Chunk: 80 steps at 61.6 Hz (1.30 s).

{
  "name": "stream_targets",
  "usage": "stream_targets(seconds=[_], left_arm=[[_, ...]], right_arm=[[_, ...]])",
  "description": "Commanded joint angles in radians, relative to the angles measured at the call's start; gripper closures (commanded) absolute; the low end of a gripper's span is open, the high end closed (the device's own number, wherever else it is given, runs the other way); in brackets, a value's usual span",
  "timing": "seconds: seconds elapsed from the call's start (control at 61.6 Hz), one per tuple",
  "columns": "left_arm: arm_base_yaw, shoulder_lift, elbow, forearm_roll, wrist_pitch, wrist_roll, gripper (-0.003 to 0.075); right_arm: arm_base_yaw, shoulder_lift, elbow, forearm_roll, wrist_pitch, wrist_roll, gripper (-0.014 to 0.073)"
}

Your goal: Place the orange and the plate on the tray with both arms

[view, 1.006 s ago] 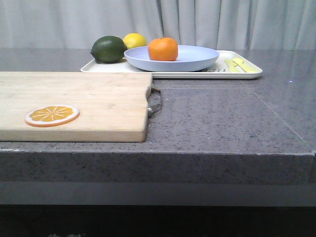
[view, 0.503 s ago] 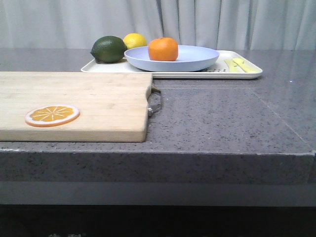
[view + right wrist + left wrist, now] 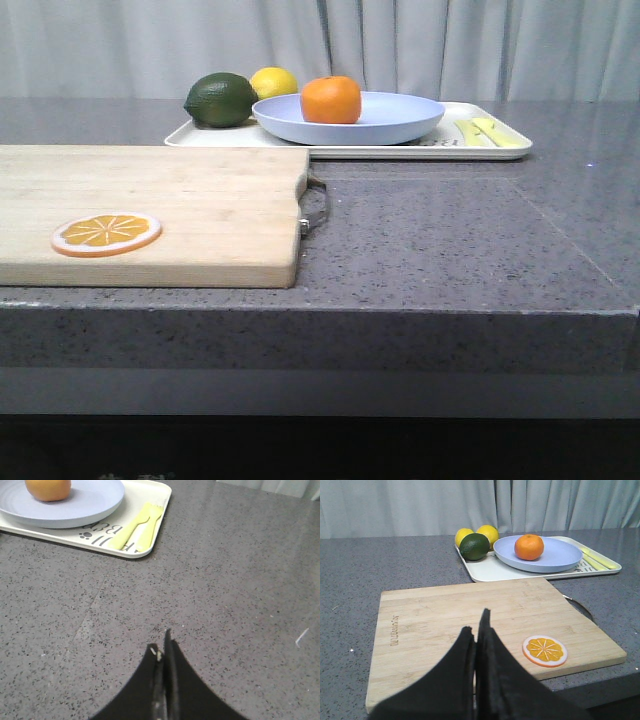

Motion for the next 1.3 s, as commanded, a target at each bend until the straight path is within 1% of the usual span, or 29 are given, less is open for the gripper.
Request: stream_targets(seconds=[0.0,0.146,0.26,0.341,0.503,0.682,0.812,0.958,1.282], left_arm=[[0.000,0.026,-0.026,-0.008,-0.081,-0.007,0.0738],[0.000,0.026,-0.023,-0.008,-0.085,-0.007,0.0738],[0.019,0.012,0.030,-0.004,-0.224,-0.007,0.0738],[0.072,-0.015,0.097,-0.007,-0.303,-0.007,0.0738],[0.194,-0.032,0.236,-0.022,-0.400,-0.007,0.0738],[0.264,-0.034,0.380,-0.022,-0.532,-0.007,0.0738],[0.297,-0.034,0.432,-0.022,-0.529,-0.007,0.0738],[0.326,-0.034,0.436,-0.022,-0.529,-0.007,0.0738],[0.328,-0.031,0.436,-0.023,-0.528,-0.007,0.0738]], right_arm=[[-0.001,-0.004,-0.026,-0.011,-0.084,-0.007,0.0706],[-0.001,-0.004,-0.026,-0.011,-0.084,-0.007,0.0706],[-0.001,-0.004,-0.026,-0.011,-0.084,-0.007,0.0706],[-0.001,-0.004,-0.026,-0.011,-0.084,-0.007,0.0706],[-0.001,-0.004,-0.026,-0.011,-0.083,-0.007,0.0706],[-0.001,-0.004,-0.026,-0.011,-0.084,-0.007,0.0706],[-0.001,-0.004,-0.026,-0.011,-0.084,-0.007,0.0706],[-0.001,-0.004,-0.026,-0.011,-0.084,-0.007,0.0706],[-0.001,-0.004,-0.026,-0.011,-0.084,-0.007,0.0706]])
